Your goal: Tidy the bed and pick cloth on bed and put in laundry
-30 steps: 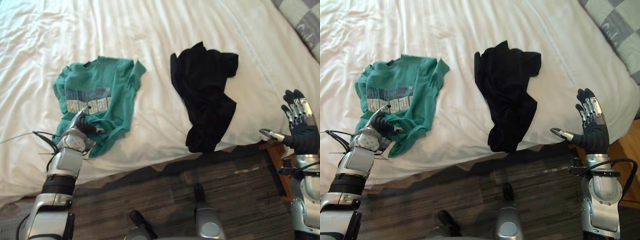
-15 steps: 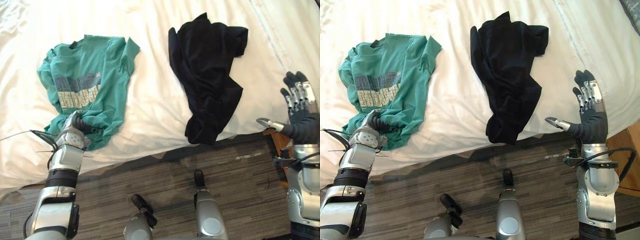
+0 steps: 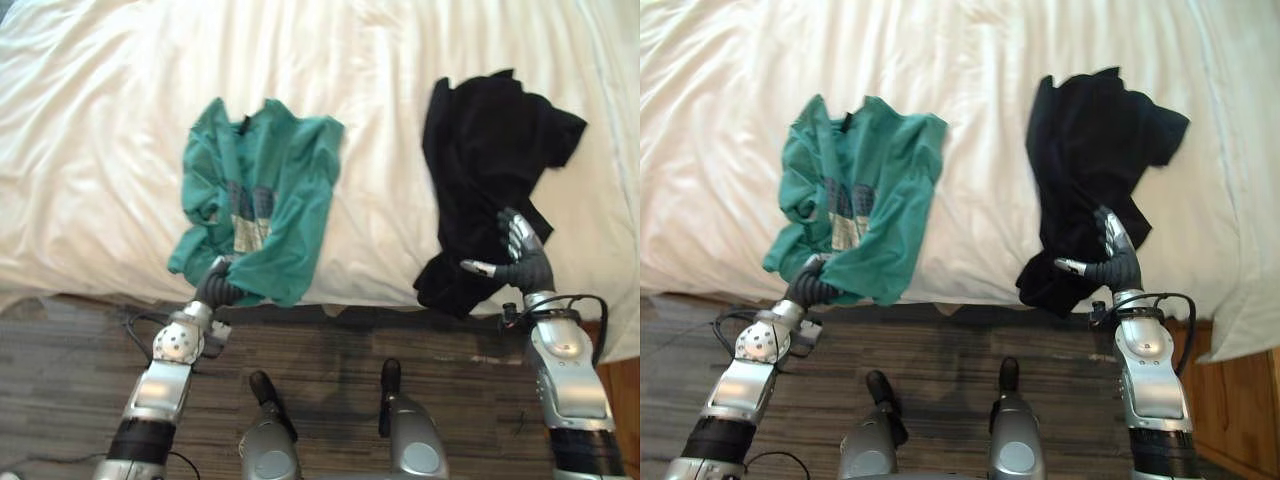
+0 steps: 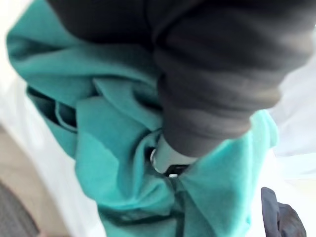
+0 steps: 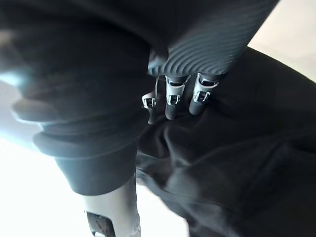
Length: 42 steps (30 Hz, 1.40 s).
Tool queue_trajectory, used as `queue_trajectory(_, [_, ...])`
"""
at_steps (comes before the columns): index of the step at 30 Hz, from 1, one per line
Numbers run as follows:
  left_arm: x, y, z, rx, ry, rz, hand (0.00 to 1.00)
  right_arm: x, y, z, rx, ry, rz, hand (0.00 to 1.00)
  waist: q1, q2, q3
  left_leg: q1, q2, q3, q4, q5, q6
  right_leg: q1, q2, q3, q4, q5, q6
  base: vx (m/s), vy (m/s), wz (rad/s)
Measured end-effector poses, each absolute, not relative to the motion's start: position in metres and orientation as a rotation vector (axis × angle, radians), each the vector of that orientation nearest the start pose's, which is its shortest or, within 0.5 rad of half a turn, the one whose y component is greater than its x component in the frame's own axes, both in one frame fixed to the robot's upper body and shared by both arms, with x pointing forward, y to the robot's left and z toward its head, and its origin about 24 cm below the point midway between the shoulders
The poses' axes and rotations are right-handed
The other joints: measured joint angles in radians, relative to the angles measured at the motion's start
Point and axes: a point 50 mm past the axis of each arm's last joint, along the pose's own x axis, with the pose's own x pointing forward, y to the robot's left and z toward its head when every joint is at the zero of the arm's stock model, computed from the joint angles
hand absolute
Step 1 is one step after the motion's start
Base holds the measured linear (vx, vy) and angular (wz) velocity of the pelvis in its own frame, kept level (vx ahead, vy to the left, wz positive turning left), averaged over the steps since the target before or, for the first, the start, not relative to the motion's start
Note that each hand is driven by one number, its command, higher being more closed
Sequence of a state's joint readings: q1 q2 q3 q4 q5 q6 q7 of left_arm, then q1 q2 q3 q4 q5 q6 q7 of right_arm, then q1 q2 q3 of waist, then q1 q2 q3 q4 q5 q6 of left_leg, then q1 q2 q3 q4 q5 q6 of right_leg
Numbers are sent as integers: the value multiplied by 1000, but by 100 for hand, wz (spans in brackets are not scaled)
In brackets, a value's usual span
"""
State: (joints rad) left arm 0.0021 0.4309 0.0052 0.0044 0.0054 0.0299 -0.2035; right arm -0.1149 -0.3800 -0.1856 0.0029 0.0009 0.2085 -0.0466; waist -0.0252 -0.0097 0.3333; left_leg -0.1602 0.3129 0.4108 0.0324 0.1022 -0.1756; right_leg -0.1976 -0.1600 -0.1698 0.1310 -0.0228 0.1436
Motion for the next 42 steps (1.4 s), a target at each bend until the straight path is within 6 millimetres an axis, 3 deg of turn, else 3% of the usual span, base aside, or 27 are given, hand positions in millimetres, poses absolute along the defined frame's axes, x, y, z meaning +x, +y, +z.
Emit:
queue_trajectory(3, [246,222,60,407,67,-226,100,277,-273,72,-375,167,-308,0,38,-13,1,-18,-3,-12,1,4,4,5,1,3,-17,5,-6,14,27,19])
queue_trajectory(6, [243,226,67,370,42,-241,100,286,-278,68,-408,225,-321,0,41,-37,7,-33,-5,-30,1,11,12,4,2,1,-23,5,-7,-20,7,16])
queue_trajectory(10, [242,225,79,361,2,-313,100,300,-300,72,-629,308,-380,0,57,-61,23,-64,-9,-59,-1,29,13,2,5,-5,-43,11,-15,-57,6,16])
queue_trajectory(11, [242,225,83,368,-17,-335,100,306,-310,76,-685,338,-407,100,72,-63,30,-74,-11,-68,-6,38,15,-1,7,-5,-52,11,-15,-89,-4,16])
queue_trajectory(12, [242,226,84,365,-24,-338,100,308,-314,78,-718,355,-410,100,73,-62,34,-75,-12,-72,-14,44,16,-2,7,-7,-53,10,-15,-96,-9,18])
queue_trajectory(14, [241,227,88,371,-55,-351,100,312,-334,85,-801,430,-424,100,107,-60,39,-85,-16,-85,-51,69,16,-19,12,-13,-53,10,-15,-70,-4,16])
queue_trajectory(17, [240,229,90,397,-60,-374,100,312,-343,86,-813,493,-410,100,125,-65,50,-88,-18,-102,-63,79,14,-18,13,-20,-52,10,-15,-17,6,13])
queue_trajectory(21, [238,229,91,407,-71,-389,100,311,-352,77,-705,526,-409,100,140,-68,50,-90,-19,-109,-68,83,15,-19,13,-21,-50,10,-15,7,5,3])
queue_trajectory(27, [235,221,97,375,-132,-424,100,306,-347,59,-412,390,-431,100,135,-68,50,-78,-19,-106,-81,96,18,-15,15,-21,-50,10,-15,0,0,0])
queue_trajectory(30, [227,210,96,300,-162,-434,100,299,-333,45,-264,294,-449,100,124,-67,51,-46,-19,-101,-104,106,15,4,17,-20,-50,4,-11,0,0,0])
queue_trajectory(33, [216,197,84,222,-137,-459,100,282,-307,27,-75,190,-434,100,118,-63,48,-14,-19,-86,-109,106,15,24,17,-10,-48,-4,-11,24,1,-9])
queue_trajectory(36, [202,186,75,121,-137,-443,100,252,-272,2,83,152,-396,100,94,-44,20,18,-20,-74,-124,106,14,42,18,-6,-48,-8,-14,55,3,-7])
queue_trajectory(38, [194,174,67,14,-132,-444,100,219,-237,-28,174,225,-317,100,87,-13,-35,39,-20,-66,-125,106,14,64,18,-6,-48,-13,-13,89,-8,-3])
queue_trajectory(41, [181,159,56,-180,-108,-429,100,182,-195,-51,266,314,-204,100,60,17,-105,96,-20,-44,-126,105,13,126,15,-17,-50,-30,-7,60,1,6])
queue_trajectory(42, [178,156,53,-223,-98,-427,100,175,-189,-53,282,323,-191,100,59,21,-117,108,-19,-38,-126,105,13,139,14,-21,-50,-33,-6,41,4,12])
